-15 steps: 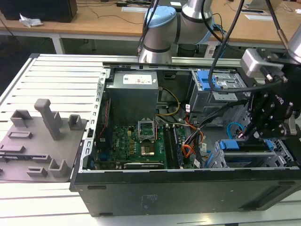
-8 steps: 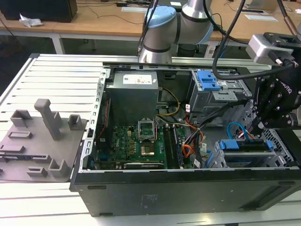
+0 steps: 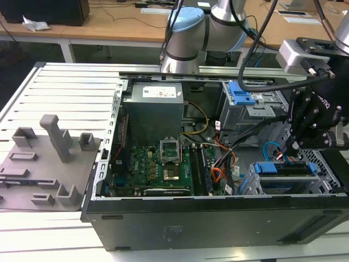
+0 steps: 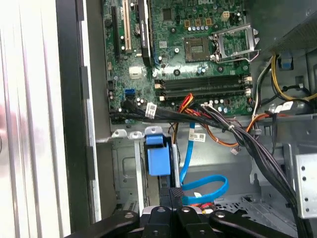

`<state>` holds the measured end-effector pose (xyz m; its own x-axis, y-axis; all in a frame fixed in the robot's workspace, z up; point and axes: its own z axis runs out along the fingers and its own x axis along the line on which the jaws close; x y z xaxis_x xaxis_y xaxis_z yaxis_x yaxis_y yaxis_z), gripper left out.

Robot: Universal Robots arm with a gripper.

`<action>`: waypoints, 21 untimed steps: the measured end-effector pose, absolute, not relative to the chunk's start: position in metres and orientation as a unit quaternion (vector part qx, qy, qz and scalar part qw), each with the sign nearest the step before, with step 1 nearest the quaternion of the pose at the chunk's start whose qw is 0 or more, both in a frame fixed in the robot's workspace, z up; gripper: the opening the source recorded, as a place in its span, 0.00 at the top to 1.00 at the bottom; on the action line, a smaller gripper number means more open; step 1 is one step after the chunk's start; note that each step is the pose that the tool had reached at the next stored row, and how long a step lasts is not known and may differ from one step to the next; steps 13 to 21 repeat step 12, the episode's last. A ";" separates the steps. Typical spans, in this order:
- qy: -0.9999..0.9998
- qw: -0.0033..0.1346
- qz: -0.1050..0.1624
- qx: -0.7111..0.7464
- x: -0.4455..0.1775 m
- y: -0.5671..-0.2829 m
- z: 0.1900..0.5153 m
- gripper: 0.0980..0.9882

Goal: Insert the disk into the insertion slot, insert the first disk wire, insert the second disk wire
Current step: 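Insert the second disk wire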

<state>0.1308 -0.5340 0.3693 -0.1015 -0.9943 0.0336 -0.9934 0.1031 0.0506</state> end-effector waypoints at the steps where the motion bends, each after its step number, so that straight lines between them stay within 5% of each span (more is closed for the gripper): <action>1: -0.742 0.029 -0.008 0.670 0.127 -0.534 0.369 0.99; 21: -0.742 0.029 -0.007 0.670 0.113 -0.534 0.369 0.99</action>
